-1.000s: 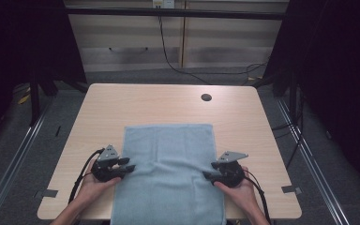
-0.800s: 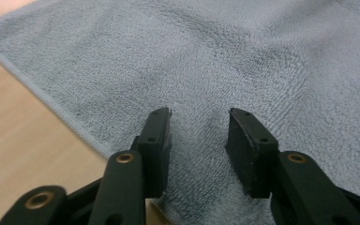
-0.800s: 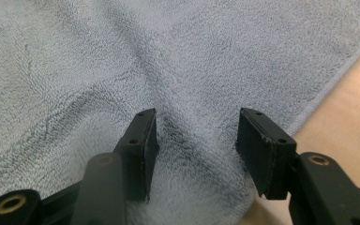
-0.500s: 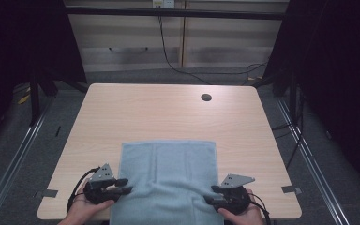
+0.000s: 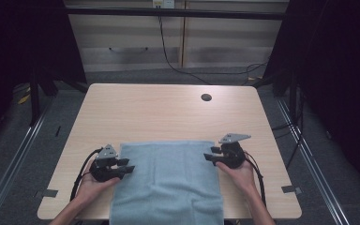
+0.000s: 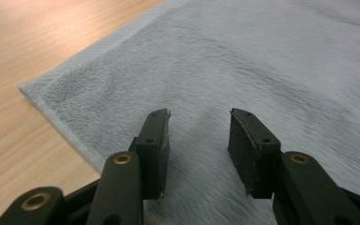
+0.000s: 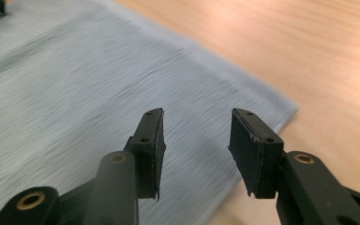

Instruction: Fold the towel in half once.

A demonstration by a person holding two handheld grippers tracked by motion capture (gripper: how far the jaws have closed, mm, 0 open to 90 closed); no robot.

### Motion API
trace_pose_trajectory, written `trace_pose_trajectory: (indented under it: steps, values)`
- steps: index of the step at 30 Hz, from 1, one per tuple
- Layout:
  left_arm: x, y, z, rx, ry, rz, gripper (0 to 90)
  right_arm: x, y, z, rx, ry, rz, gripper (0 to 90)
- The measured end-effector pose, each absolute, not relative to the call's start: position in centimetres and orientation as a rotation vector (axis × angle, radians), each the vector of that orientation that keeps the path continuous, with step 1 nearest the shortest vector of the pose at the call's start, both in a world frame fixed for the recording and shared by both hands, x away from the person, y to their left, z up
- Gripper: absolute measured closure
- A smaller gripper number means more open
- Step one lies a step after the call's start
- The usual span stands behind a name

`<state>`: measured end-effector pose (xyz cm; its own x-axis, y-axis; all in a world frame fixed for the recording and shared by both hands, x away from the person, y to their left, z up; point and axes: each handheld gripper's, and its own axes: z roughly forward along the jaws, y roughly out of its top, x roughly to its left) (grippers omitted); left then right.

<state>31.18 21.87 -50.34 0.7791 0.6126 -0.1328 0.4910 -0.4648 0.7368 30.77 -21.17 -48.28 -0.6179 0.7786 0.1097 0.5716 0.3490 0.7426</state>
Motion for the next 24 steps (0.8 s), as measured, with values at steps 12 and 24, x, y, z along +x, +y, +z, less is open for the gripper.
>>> trace_pose_trajectory:
  steps: [12, 24]
  values:
    - [31.0, 22.3, -50.5, 2.134, 0.802, 0.175, 57.5, 35.8, -21.6, -50.5, 1.339, 2.272, 1.049, 46.4]
    - [33.0, 22.8, -49.2, 2.095, 0.869, 0.181, 52.6, 35.3, -20.9, -50.6, 1.309, 2.294, 1.089, 80.9]
